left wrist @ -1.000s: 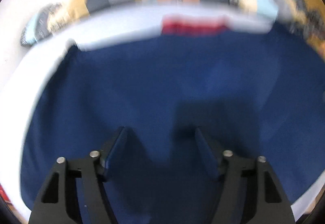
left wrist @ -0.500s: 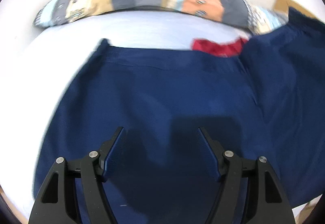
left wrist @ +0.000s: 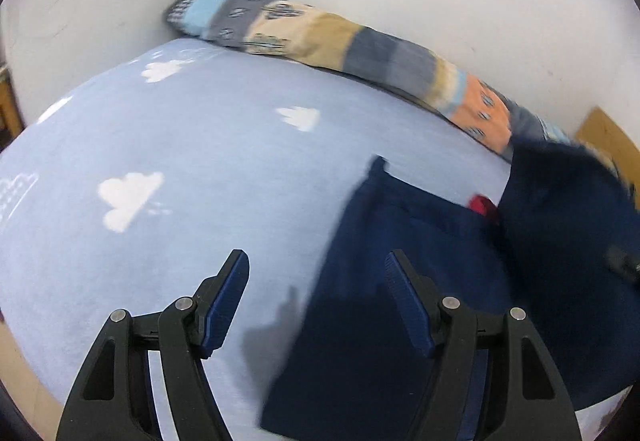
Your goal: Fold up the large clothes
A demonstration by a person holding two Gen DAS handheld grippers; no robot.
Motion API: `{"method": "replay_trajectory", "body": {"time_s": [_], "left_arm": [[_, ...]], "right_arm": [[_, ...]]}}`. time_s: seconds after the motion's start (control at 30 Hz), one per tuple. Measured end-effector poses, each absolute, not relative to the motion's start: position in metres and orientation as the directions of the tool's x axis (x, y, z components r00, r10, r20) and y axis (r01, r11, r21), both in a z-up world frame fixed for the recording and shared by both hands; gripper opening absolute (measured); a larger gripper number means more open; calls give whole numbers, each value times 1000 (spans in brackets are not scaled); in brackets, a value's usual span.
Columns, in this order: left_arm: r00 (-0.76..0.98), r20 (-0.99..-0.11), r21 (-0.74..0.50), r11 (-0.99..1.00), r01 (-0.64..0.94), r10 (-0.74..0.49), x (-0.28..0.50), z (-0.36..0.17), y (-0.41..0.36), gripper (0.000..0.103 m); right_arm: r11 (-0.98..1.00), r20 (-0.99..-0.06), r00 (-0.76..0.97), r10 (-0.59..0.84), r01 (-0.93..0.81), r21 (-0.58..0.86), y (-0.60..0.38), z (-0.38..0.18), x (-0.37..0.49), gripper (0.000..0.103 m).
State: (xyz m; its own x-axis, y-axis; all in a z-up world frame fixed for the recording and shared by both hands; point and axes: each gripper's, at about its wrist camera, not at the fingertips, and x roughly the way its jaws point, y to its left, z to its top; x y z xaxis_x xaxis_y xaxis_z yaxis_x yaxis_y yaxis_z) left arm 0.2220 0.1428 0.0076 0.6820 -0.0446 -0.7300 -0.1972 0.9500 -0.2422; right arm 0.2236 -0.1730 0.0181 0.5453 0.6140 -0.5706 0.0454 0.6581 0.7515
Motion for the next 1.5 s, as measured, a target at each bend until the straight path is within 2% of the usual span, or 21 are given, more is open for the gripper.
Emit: {"method": "replay_trajectory", "body": {"time_s": [0.23,0.43,0.53,0.63,0.7,0.73,0.83,0.93,1.07,1.2,1.27,1.43,1.47,1.5], "left_arm": [[690,-723,-250,932,-262,0,206,16,190,70],[699,-715,-256,925,-282,15,199,20,209,70],[700,-714,-264,921,-285,12,197,20,212,70],[699,-715,-265,920,-288,13,199,20,213,70],[701,-713,-271,919,-287,9,200,21,213,70],[702,-712,-275,917,-289,8,200,21,212,70],[714,-701,-297,910,-290,-1,197,24,213,70],[727,-686,-334,901,-279,-29,194,28,212,70],[720,-683,-379,901,-210,-119,196,26,194,70],[693,-673,-427,901,-79,-258,199,26,151,70],[667,-688,-401,916,-20,-287,198,23,125,70],[593,-772,-278,961,12,-231,204,-4,93,70],[569,-795,-267,964,-17,-210,208,-12,97,70],[545,-817,-253,966,-47,-188,211,-21,102,70]], "right_arm": [[731,-649,532,544,79,678,-89,-19,244,14],[879,-755,520,399,18,477,-10,-49,247,14],[933,-822,461,334,-35,359,19,-84,245,20],[970,-848,470,244,-112,216,37,-93,239,33],[960,-854,446,269,-197,199,45,-90,234,61],[950,-852,434,293,-229,211,45,-88,232,64],[885,-807,399,436,-352,304,40,-65,217,64],[845,-728,437,528,-356,398,-4,-35,206,64],[900,-702,563,436,-262,349,-69,-4,220,64],[916,-714,584,385,-147,373,-110,17,254,64],[920,-727,576,375,-135,367,-108,20,270,64],[913,-768,496,404,-167,372,-66,-3,325,64],[906,-776,469,422,-185,381,-52,-11,335,60],[910,-790,452,414,-201,362,-38,-18,344,52]]}}
